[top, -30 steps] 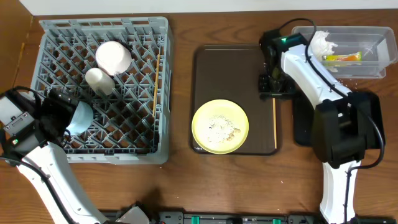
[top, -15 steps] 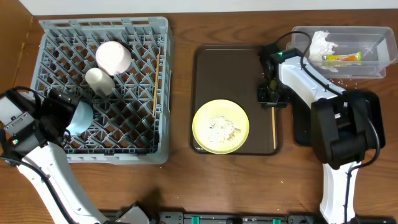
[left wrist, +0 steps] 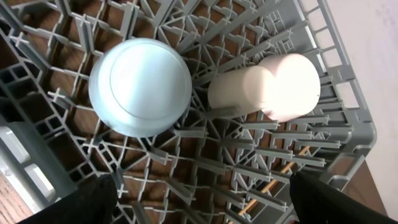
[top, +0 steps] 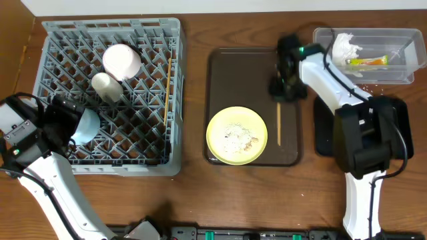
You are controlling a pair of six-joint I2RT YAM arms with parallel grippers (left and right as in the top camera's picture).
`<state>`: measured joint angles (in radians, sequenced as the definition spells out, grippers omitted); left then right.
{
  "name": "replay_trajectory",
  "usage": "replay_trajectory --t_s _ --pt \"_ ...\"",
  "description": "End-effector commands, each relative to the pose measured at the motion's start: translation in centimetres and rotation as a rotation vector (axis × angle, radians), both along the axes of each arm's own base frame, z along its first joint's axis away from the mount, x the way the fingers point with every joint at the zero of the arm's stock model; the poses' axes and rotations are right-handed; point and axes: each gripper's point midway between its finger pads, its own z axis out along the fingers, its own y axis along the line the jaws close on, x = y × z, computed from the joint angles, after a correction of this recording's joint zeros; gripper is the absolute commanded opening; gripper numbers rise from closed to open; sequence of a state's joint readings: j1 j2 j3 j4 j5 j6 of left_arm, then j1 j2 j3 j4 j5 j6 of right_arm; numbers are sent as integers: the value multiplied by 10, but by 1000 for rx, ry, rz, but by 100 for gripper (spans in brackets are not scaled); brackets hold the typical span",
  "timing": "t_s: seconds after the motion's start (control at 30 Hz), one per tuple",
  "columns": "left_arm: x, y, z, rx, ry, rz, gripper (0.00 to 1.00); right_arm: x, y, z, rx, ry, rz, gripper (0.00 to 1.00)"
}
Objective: Sort waste into correct bins and load items into the dishwasher
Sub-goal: 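Carry the second chopstick to the rack and insert it beside the first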
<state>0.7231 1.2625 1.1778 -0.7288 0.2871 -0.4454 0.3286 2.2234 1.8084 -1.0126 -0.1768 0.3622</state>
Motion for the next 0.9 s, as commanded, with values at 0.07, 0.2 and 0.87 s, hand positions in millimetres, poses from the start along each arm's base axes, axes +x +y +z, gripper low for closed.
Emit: replay_trajectory --t_s 0.07,0.2,0.87 --pt "1 -1 -1 -6 -1 -7 90 73 74 125 377 -324 41 1" --pt "1 -1 -1 -6 -1 -7 89 107 119 177 533 -536 8 1" --pt "1 -1 -1 -6 -1 -7 90 32 319 138 794 -498 172 1"
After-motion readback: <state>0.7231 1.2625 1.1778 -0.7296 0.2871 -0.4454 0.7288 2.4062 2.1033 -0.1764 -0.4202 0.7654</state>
